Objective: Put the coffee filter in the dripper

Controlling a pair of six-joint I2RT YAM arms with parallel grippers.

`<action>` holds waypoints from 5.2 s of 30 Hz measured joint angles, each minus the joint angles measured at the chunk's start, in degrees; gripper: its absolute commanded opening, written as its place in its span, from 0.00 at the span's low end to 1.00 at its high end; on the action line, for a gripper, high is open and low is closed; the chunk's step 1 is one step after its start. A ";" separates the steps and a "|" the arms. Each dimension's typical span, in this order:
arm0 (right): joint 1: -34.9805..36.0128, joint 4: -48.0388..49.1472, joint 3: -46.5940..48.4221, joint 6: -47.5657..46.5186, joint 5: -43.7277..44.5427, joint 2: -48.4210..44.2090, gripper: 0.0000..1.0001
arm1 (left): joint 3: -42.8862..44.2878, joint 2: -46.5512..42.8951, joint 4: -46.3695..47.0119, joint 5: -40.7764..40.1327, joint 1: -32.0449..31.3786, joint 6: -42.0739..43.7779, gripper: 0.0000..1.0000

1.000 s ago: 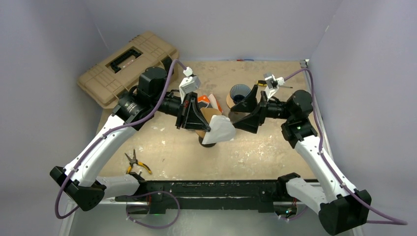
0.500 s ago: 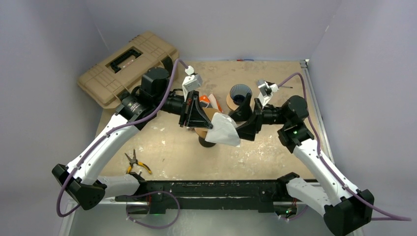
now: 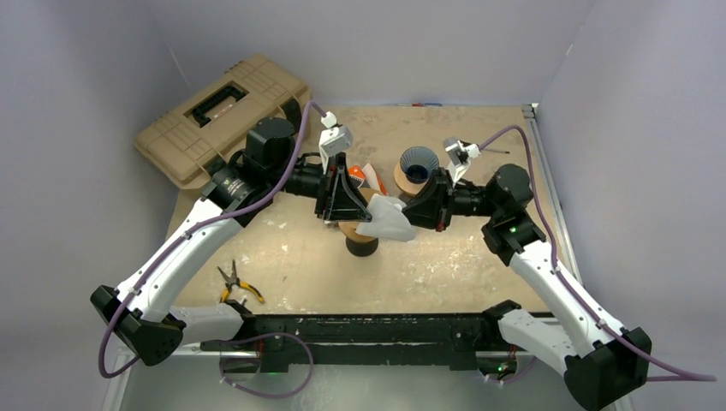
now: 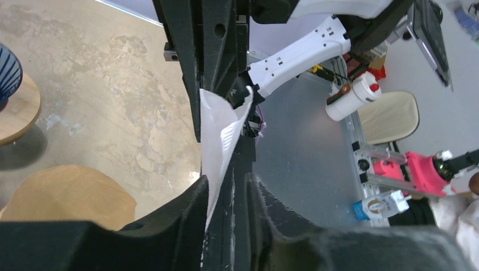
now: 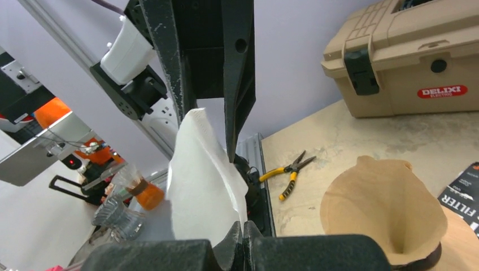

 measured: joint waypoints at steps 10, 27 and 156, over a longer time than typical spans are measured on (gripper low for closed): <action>0.02 -13.22 5.03 -7.87 10.29 -0.87 0.00 | 0.04 -0.15 -2.84 -12.46 0.00 1.11 0.94; 0.11 -31.54 14.45 -14.71 45.57 -2.19 0.00 | 0.70 -2.73 -7.37 -41.66 0.00 -0.37 0.99; -1.64 -42.71 25.68 -15.63 69.96 23.37 0.78 | 35.36 41.70 -9.49 -53.79 -6.82 -18.16 0.00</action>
